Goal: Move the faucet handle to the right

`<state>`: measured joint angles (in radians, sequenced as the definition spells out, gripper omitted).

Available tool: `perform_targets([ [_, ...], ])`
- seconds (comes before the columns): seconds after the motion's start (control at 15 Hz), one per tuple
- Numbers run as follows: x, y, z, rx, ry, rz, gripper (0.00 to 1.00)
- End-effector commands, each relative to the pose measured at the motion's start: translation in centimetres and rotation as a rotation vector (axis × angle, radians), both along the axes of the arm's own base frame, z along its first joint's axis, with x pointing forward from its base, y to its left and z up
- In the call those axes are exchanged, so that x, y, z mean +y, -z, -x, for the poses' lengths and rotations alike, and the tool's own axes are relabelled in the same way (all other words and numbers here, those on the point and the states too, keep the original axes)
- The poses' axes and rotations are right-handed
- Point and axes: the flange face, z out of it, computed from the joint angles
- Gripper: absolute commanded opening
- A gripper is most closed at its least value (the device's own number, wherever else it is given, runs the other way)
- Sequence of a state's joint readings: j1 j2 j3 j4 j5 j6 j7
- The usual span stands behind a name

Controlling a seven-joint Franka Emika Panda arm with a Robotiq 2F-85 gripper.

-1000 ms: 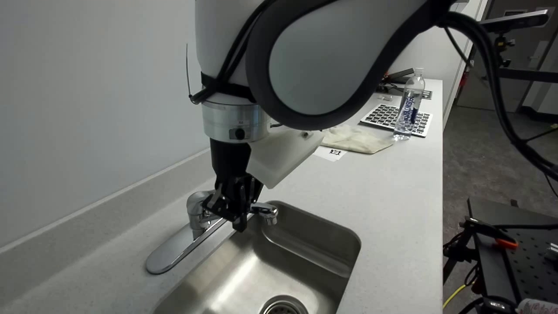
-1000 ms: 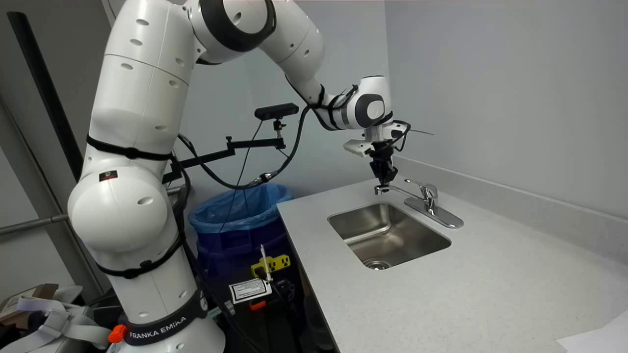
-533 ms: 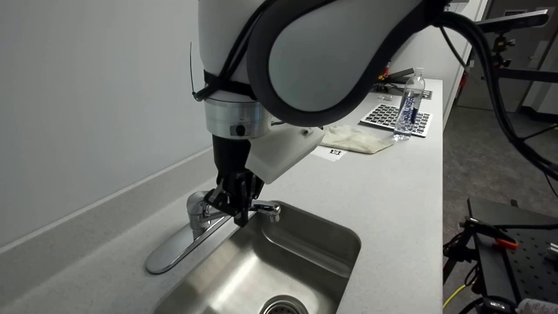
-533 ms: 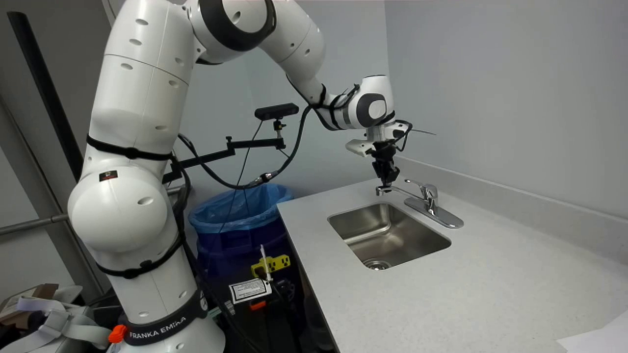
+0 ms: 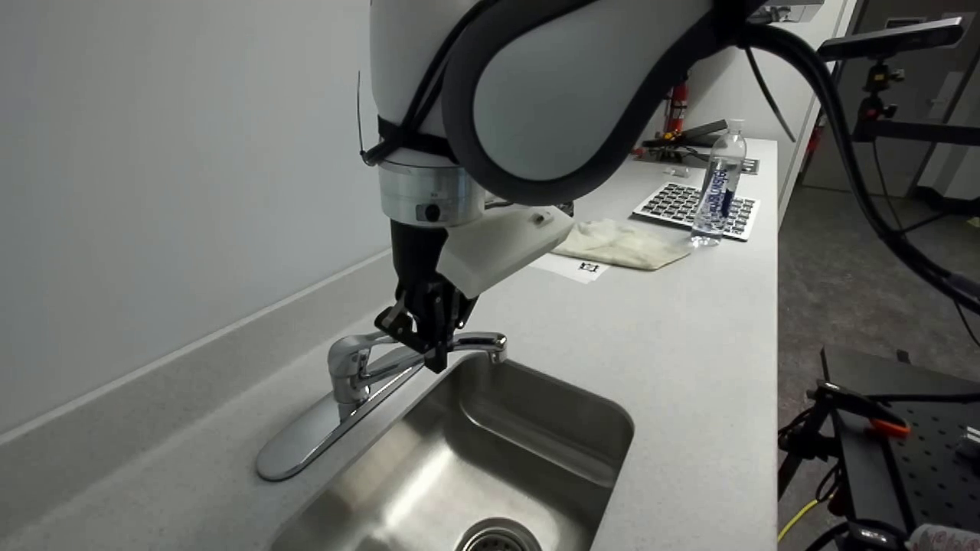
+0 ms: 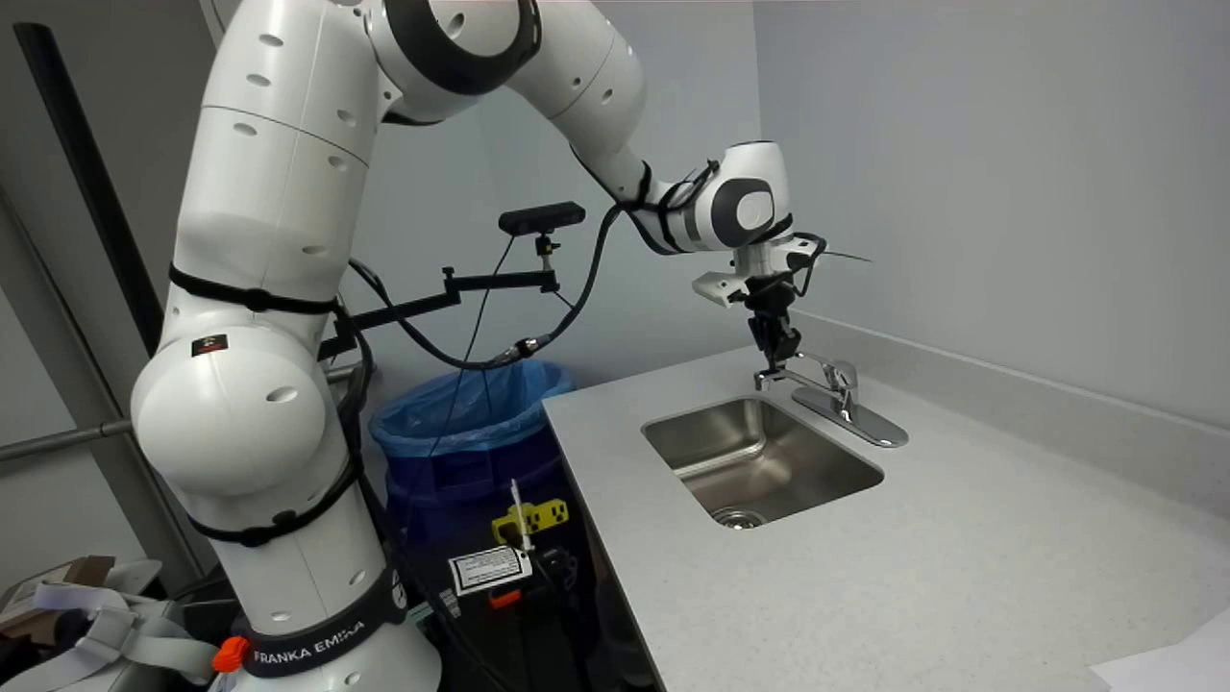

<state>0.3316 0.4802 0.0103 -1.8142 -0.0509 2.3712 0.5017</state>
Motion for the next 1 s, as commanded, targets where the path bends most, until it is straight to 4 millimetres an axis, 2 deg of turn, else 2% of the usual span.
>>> perform_targets([
  [0.0, -2.5, -0.4, -0.7, -0.002, 0.045, 0.038, 0.00],
  [0.93, -6.5, -1.1, -3.5, -0.028, 0.166, 0.052, 0.00],
])
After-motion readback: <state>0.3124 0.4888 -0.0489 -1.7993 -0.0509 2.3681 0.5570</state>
